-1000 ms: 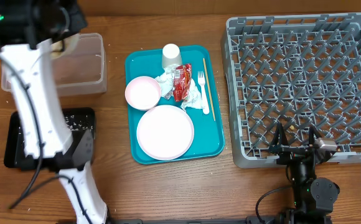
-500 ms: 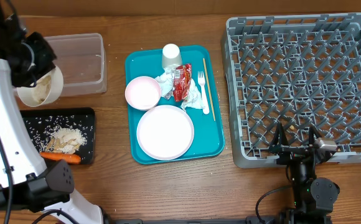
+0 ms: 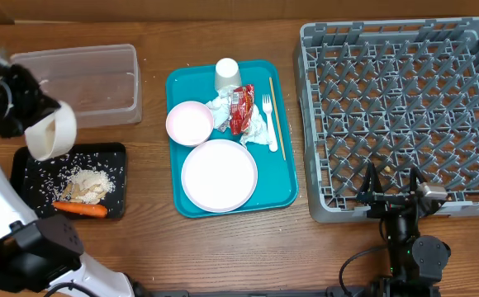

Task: Sort waste into correct bins and load items into the dishwasher rack
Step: 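Tip the bowl over the black tray to dump the rice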

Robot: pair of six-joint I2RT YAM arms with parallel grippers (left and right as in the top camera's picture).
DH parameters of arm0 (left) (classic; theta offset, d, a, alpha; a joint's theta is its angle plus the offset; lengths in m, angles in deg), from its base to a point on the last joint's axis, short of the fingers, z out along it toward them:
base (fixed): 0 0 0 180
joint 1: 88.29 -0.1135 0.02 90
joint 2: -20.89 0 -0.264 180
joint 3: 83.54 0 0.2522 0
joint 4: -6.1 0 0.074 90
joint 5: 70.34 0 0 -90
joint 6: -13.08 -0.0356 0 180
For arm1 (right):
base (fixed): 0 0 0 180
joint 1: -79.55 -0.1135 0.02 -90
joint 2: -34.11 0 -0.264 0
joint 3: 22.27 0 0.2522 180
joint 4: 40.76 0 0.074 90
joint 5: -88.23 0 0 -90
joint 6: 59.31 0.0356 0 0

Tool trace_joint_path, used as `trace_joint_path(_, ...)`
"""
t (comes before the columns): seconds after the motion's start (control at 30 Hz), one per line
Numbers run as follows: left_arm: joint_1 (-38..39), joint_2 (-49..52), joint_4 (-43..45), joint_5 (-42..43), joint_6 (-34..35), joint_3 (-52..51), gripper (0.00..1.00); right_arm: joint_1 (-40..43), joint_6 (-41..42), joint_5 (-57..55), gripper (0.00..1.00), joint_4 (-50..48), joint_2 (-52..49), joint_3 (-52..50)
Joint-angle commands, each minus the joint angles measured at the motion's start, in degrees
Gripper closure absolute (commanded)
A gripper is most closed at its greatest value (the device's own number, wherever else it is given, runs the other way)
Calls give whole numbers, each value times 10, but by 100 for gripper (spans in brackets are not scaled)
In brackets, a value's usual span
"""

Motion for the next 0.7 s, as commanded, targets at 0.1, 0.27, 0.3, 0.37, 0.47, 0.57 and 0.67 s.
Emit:
trace_joint_path(0.1,-50,-35,7,98,-91,-105,96,2,2,3,0,-2,4,-6)
trace_joint_path(0.27,-64,-37,59,168,-140,-191,96,2,2,3,0,-2,4,-6)
trace_joint_path(0.3,-66,-37,63,174,-147,-202,96,2,2,3,0,-2,4,-6)
trace_joint_path(0.37,-70,-37,73,189,-163,-230,96,2,2,3,0,-2,4,-6)
trace_joint_path(0.47,-77,-37,97,226,-175,-276,95,2,2,3,0,-2,4,-6)
trace_joint_path(0.57,-88,-37,133,271,-178,-329,96,2,2,3,0,-2,4,-6)
trace_joint_path(0.67,-106,-37,164,293,-186,-372,96,2,2,3,0,-2,4,-6)
